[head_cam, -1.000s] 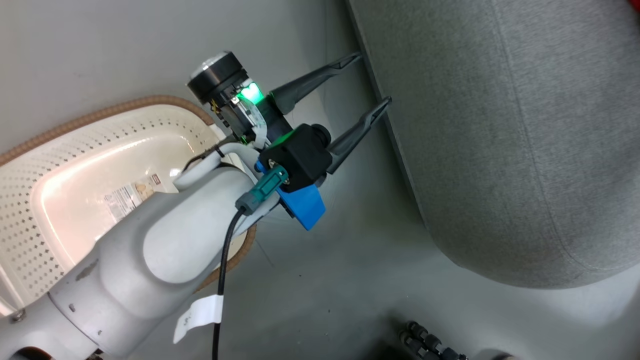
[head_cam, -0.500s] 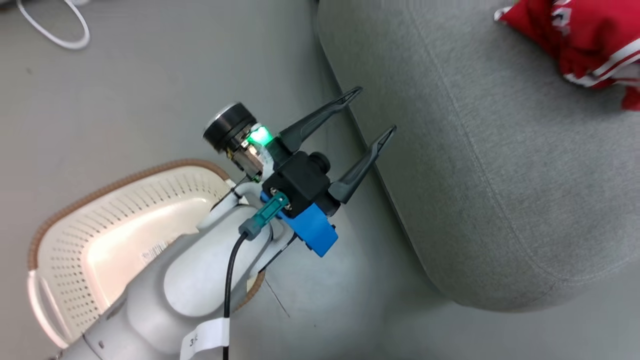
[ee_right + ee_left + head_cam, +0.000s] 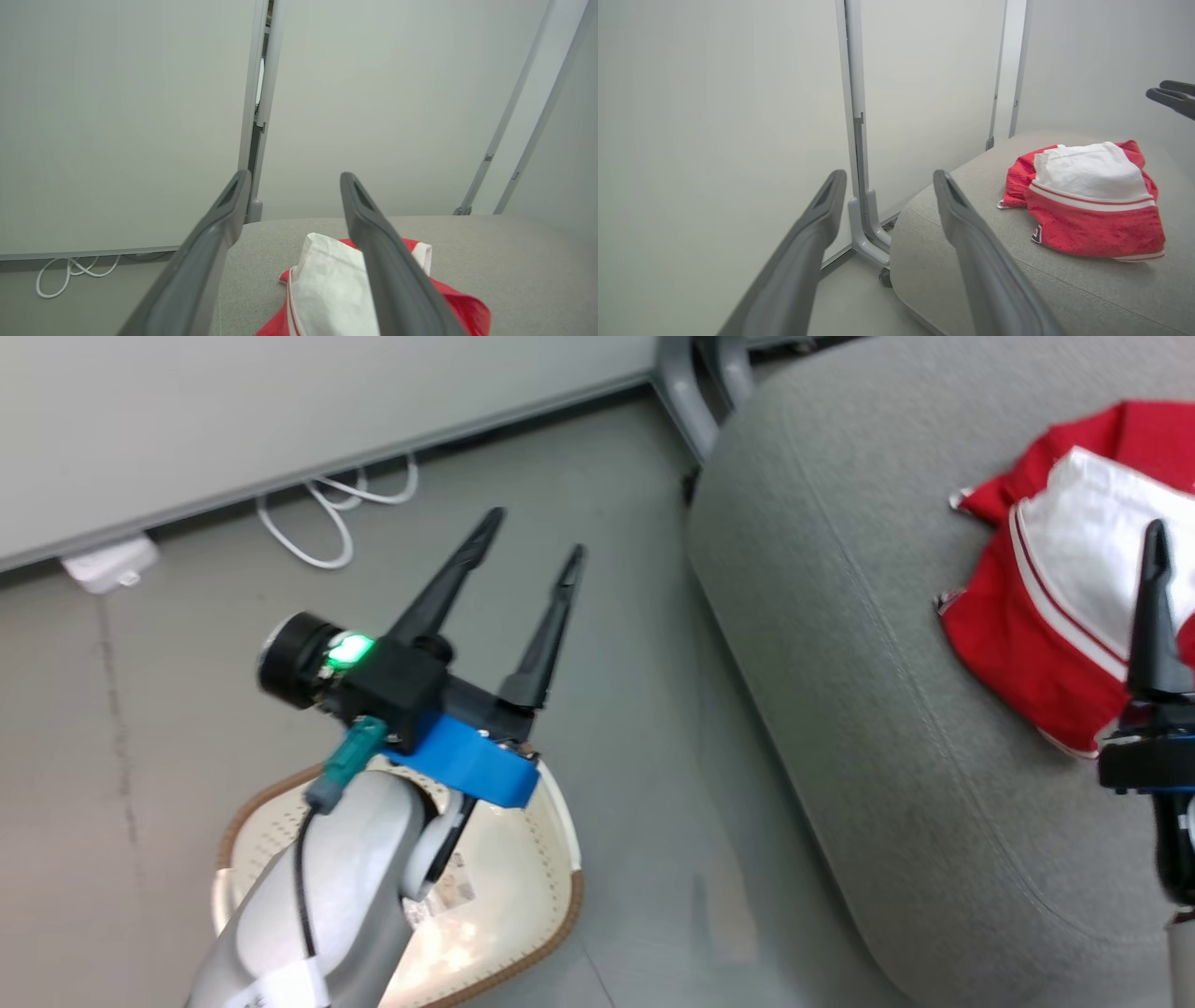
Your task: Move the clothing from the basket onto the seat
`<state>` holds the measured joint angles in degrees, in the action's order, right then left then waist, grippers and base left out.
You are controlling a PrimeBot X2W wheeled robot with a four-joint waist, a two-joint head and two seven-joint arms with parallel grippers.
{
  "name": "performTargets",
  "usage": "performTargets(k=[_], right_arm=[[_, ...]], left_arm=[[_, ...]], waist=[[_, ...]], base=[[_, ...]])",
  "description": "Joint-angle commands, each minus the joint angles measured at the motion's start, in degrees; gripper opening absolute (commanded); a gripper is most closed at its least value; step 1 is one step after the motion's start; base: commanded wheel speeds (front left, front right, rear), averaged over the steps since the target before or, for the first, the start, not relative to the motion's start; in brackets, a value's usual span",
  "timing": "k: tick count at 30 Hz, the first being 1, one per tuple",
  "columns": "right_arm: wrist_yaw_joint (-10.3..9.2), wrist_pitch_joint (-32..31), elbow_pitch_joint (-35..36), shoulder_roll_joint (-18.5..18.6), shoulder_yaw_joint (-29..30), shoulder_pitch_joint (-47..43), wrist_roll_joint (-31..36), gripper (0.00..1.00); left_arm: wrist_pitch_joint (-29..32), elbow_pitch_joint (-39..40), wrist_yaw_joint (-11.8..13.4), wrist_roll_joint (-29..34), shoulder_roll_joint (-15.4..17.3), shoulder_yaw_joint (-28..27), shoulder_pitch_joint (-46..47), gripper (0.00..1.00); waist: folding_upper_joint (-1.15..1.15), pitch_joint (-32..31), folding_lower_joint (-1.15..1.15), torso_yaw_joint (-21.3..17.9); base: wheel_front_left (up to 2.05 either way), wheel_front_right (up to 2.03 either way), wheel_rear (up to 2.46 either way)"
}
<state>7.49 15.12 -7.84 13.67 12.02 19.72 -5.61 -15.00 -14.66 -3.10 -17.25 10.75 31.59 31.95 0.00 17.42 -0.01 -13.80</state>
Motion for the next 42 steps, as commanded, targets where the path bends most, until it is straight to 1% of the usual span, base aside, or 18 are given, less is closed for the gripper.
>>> performTargets(k=[1, 4, 5, 8, 17, 25, 35, 42], right_arm=[[0.01, 0.0, 0.6, -0.5, -1.0, -1.1, 0.0, 1.00], [0.01, 0.0, 0.6, -0.9, -3.4, -1.8, -0.1, 1.00], [0.01, 0.0, 0.3, -1.2, -4.4, -1.9, -0.3, 1.00], [0.01, 0.0, -0.2, -1.7, -6.1, -2.4, -0.3, 1.00], [0.01, 0.0, -3.3, -3.7, -9.7, -4.3, -1.0, 1.00], [0.01, 0.0, -6.2, -5.6, -10.6, -6.9, -1.5, 1.00], [0.01, 0.0, -9.0, -7.6, -10.9, -10.1, -1.9, 1.00], [0.01, 0.0, -9.2, -8.5, -10.3, -11.8, -2.0, 1.00]], left_arm=[[-0.3, 0.6, 0.2, 0.5, -0.1, -2.1, -1.8, 1.00], [-0.3, 1.6, 0.3, 1.6, -0.7, -6.5, -4.3, 1.00], [-0.3, 2.1, 0.2, 2.2, -1.2, -9.2, -6.0, 1.00], [-0.2, 2.8, 0.2, 3.1, -1.9, -13.4, -8.5, 1.00], [-0.2, 2.0, -1.4, 5.6, -4.0, -22.4, -14.9, 1.00], [-0.2, -0.5, -2.8, 7.3, -5.9, -26.6, -18.9, 1.00], [-0.2, -2.3, -4.1, 8.5, -7.2, -29.3, -22.7, 1.00], [-0.2, -2.1, -4.3, 8.5, -7.7, -30.0, -24.4, 1.00]], waist=[[0.00, -3.5, 0.01, 3.7], [0.00, -5.2, 0.01, 6.0], [0.00, -6.3, 0.01, 7.7], [0.00, -7.6, 0.01, 9.8], [0.00, -10.5, 0.01, 15.4], [0.00, -12.0, 0.01, 18.1], [0.00, -14.0, 0.01, 18.7], [0.00, -14.8, 0.01, 19.3]], base=[[0.00, 0.00, 0.00], [0.00, 0.00, 0.00], [0.00, 0.00, 0.00], [0.00, 0.00, 0.00], [0.00, 0.00, 0.00], [0.00, 0.00, 0.00], [0.00, 0.00, 0.00], [0.00, 0.00, 0.00]])
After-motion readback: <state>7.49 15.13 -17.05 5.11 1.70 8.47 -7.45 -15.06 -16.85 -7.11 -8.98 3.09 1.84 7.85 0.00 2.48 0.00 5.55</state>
